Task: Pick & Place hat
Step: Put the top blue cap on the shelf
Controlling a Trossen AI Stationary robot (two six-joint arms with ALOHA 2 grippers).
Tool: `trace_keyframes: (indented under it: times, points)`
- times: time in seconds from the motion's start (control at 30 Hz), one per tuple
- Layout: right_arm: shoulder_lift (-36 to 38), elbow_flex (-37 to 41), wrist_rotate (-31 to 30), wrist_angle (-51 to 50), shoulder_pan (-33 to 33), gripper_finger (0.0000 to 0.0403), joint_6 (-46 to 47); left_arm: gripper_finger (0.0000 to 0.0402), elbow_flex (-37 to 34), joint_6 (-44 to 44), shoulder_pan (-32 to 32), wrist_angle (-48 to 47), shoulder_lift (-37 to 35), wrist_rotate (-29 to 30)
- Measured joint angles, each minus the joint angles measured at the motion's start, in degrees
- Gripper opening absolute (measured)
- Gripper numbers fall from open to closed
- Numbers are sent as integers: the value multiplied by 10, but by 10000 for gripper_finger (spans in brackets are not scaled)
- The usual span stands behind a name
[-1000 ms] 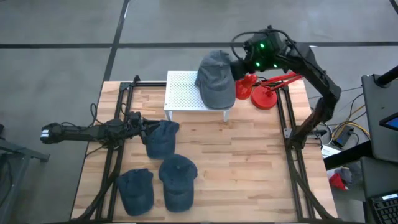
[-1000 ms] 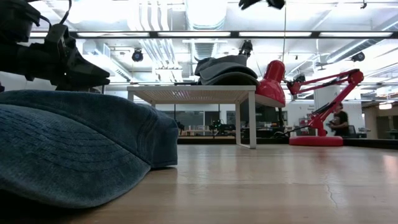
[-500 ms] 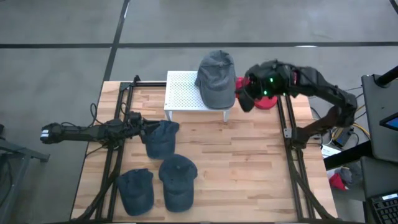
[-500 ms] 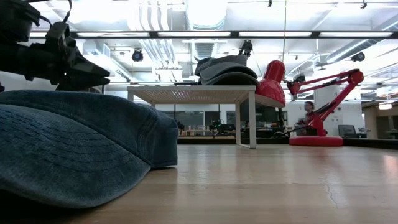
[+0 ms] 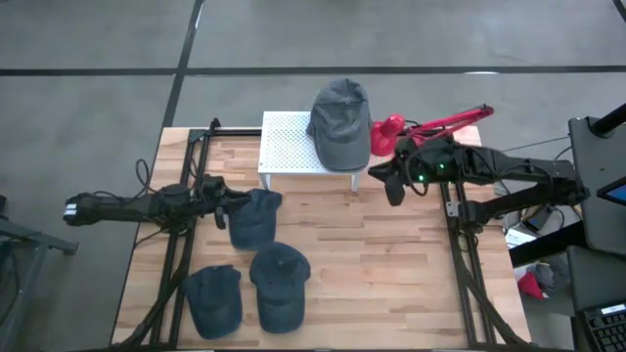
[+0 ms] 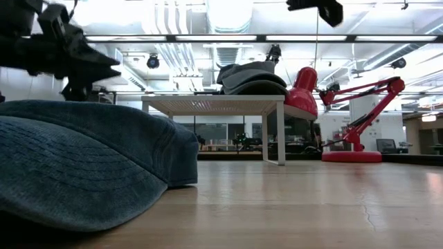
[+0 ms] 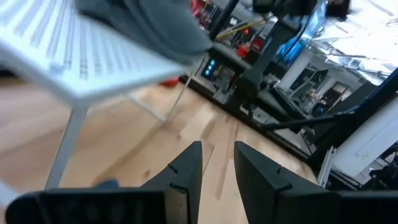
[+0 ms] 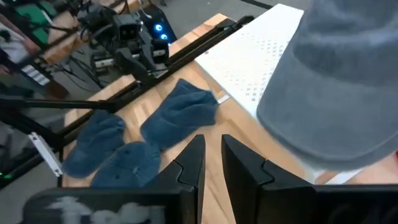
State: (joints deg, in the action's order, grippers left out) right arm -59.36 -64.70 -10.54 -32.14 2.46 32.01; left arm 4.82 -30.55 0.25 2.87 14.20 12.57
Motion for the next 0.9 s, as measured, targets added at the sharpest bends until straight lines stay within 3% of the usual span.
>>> trace_keyframes:
  times: [0.23, 0.47, 0.9]
  points:
    - [98, 157, 0, 127, -11, 52, 24, 94, 79, 9, 0, -116, 12, 0]
    - [187, 265, -1, 182, -11, 52, 26, 94, 164, -4, 0, -231, 56, 1]
    - [333, 370, -1, 197, -11, 52, 25, 94, 296, -68, -1, -343, 242, 1]
